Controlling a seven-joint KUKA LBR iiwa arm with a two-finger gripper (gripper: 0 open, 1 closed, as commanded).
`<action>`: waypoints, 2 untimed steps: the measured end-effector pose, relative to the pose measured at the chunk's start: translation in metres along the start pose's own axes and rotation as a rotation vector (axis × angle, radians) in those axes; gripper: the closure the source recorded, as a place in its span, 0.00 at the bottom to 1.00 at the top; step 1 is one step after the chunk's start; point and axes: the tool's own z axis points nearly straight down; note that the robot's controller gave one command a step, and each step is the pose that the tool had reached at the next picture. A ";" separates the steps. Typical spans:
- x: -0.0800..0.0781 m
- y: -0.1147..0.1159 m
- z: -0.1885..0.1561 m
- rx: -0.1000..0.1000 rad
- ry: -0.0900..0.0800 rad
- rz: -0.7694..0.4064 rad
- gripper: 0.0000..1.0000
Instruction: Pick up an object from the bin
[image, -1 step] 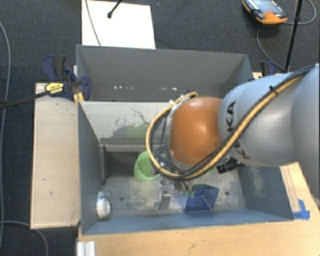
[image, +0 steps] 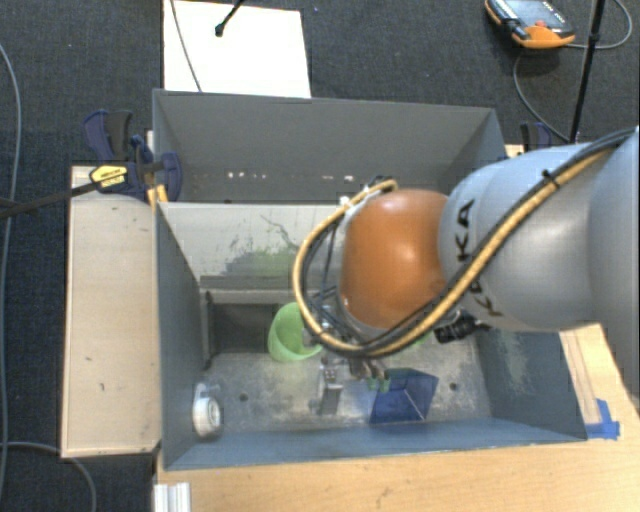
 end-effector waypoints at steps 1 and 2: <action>-0.035 0.010 0.046 -0.002 -0.006 0.067 0.00; -0.077 0.021 0.075 -0.001 -0.003 -0.157 1.00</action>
Offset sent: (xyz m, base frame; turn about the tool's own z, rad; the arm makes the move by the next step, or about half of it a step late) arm 0.0759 0.0210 -0.0757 -0.1597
